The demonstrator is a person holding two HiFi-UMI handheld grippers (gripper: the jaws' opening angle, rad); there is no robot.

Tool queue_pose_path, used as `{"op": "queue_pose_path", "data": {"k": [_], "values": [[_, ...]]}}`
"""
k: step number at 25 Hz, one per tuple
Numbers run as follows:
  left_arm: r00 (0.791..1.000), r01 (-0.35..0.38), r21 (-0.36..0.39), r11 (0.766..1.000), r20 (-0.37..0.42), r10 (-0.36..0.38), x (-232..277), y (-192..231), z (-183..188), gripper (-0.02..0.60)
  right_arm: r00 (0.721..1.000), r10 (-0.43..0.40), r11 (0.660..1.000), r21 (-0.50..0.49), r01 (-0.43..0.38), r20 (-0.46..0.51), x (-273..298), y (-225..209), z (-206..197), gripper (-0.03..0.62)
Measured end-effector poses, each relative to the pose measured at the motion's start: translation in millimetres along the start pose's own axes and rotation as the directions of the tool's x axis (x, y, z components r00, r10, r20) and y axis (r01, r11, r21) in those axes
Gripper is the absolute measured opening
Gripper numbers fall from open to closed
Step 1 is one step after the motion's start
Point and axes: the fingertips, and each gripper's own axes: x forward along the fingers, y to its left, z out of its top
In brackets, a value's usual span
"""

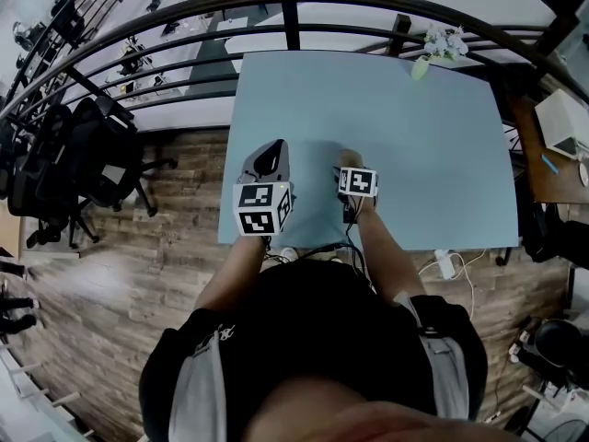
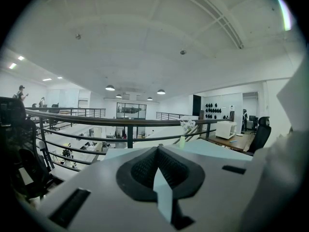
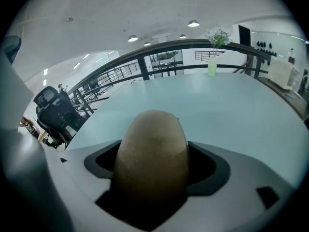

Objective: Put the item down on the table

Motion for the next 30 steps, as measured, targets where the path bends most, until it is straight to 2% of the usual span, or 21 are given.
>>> {"op": "queue_pose_path", "data": {"k": [10, 19, 23, 27, 30], "values": [[1.0, 0.001, -0.004, 1.0, -0.009, -0.001, -2.3, -1.2, -3.6, 0.009, 0.995, -0.021, 1.0, -0.017, 0.019, -0.097, 13.5, -4.4, -26.9, 0.417], [1.0, 0.002, -0.006, 1.0, -0.011, -0.002, -3.8, -1.7, -7.3, 0.008, 0.991, -0.048, 0.998, -0.05, 0.042, -0.123, 19.0, -8.0, -44.0, 0.419], [1.0, 0.005, -0.005, 1.0, -0.011, -0.005, -4.5, -2.7, -7.3, 0.009, 0.996, -0.065, 0.997, -0.046, 0.062, -0.06, 16.8, -9.3, -36.4, 0.42], [1.0, 0.011, -0.004, 1.0, -0.01, -0.011, -4.9, -5.0, -5.4, 0.008, 0.997, -0.035, 0.999, -0.028, 0.037, 0.066, 1.3, -4.5, -9.4, 0.439], [1.0, 0.018, -0.002, 1.0, -0.006, -0.018, -4.1, -8.6, -3.3, 0.008, 0.985, -0.007, 1.0, 0.001, 0.007, 0.172, -22.4, -3.3, 16.8, 0.437]]}}
